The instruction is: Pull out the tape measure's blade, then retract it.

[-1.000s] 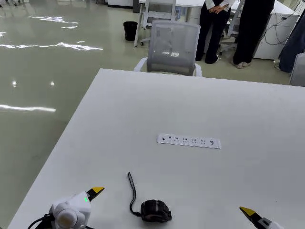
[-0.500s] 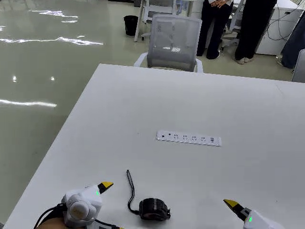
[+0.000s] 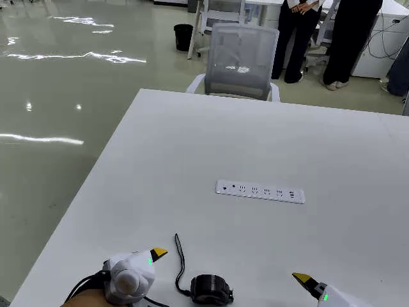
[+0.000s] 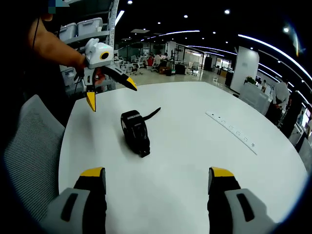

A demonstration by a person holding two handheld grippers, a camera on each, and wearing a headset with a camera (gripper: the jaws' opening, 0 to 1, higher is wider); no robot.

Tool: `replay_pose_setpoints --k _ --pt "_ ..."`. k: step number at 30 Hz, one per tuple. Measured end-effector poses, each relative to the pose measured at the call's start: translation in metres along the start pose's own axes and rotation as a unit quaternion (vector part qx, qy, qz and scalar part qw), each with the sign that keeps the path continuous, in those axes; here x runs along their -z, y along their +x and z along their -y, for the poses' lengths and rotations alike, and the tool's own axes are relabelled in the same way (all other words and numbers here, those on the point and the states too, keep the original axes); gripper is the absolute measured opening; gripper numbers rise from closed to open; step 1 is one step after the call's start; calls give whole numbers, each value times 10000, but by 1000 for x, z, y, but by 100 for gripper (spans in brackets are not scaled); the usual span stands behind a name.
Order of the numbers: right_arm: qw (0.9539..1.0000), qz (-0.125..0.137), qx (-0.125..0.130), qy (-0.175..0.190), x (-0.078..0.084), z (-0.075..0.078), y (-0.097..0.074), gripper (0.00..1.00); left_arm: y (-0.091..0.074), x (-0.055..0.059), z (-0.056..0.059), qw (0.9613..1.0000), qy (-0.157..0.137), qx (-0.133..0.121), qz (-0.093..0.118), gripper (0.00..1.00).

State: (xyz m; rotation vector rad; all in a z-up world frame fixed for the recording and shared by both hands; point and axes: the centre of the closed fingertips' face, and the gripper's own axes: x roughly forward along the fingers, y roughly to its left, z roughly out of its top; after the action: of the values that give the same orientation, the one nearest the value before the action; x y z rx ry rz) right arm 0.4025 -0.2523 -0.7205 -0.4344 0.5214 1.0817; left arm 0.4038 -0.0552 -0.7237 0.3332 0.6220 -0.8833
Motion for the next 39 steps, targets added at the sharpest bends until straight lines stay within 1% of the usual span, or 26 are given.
replay_pose_setpoints --k 4,10,17,19,22,24,25,28,30,33,36,39 --pt "9999 -28 -108 -88 -3 -2 10 86 8 0 0 9999 102 57 -99 88" --pt "9991 -117 -335 -227 -7 -8 31 82 22 0 4 9990 336 172 -249 83" --pt "9976 -211 -560 -338 -10 -13 52 79 33 5 4 9976 489 278 -392 77" --pt "9971 -255 -605 -375 -10 -14 55 78 35 6 4 9974 505 300 -426 77" --pt "9961 -327 -683 -456 -9 -15 62 75 42 9 2 9962 623 338 -511 73" --pt "9953 -376 -757 -482 -7 -16 66 73 44 8 2 9957 661 360 -533 71" --pt "9944 -430 -792 -557 -5 -17 68 71 47 8 3 9953 706 383 -546 70" --pt "9929 -506 -858 -657 -3 -19 75 67 52 11 4 9928 901 442 -653 67" --pt "9915 -549 -928 -722 -3 -22 79 63 55 14 6 9906 1028 483 -760 64" --pt "9901 -599 -983 -809 -4 -24 83 59 59 14 10 9896 1071 543 -795 62" --pt "9888 -644 -1038 -858 -2 -25 88 56 62 14 12 9889 1103 562 -825 59" --pt "9870 -719 -1088 -944 -1 -27 91 52 64 9 17 9889 1079 593 -832 58"
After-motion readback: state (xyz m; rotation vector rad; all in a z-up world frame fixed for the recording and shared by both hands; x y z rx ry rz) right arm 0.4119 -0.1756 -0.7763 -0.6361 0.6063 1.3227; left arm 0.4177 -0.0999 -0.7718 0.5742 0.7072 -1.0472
